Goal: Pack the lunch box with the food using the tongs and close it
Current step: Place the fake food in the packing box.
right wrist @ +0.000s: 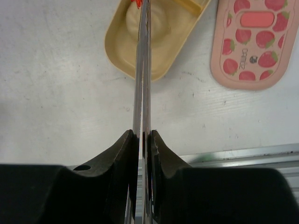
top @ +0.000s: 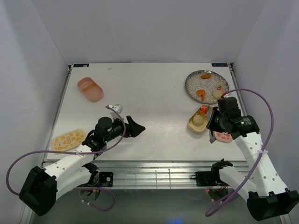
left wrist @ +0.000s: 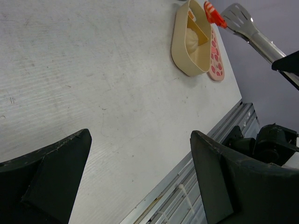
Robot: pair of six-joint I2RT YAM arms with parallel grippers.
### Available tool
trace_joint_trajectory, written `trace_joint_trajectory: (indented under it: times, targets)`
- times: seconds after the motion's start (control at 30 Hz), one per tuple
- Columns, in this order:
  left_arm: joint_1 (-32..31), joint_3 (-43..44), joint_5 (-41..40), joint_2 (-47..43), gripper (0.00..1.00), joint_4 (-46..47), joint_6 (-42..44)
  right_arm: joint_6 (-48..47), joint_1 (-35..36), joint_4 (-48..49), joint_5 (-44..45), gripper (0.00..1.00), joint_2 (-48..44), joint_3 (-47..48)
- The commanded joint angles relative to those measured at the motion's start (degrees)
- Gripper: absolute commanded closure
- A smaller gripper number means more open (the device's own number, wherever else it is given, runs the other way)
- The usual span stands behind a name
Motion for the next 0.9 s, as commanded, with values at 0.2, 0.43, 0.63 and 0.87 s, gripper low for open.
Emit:
trace_joint_trajectory:
  times: [0.2,0.43,0.63,0.87]
  targets:
    - [-0.4,0.3,-0.7,0.2,0.02,0.1,0.4,4.7,0.8,-2.3,-2.2,0.92,-5.9,-4.7]
    - [-0.4,0.6,-0.7,1.0,0.02,0.1,0.5,5.4,1.1,-2.3,-3.2,0.92,-7.4,-7.2]
    - [-0.4,0.5,-0.5,0.9,0.02,0.1,0.4,5.5,1.3,-2.7,-3.1,0.92,-9.1,-10.4]
    - [-0.4,0.5,-0.7,1.5,0.02,0.1,0.4,6.1,1.5,-2.5,-3.3,0.81,-11.8,-9.6]
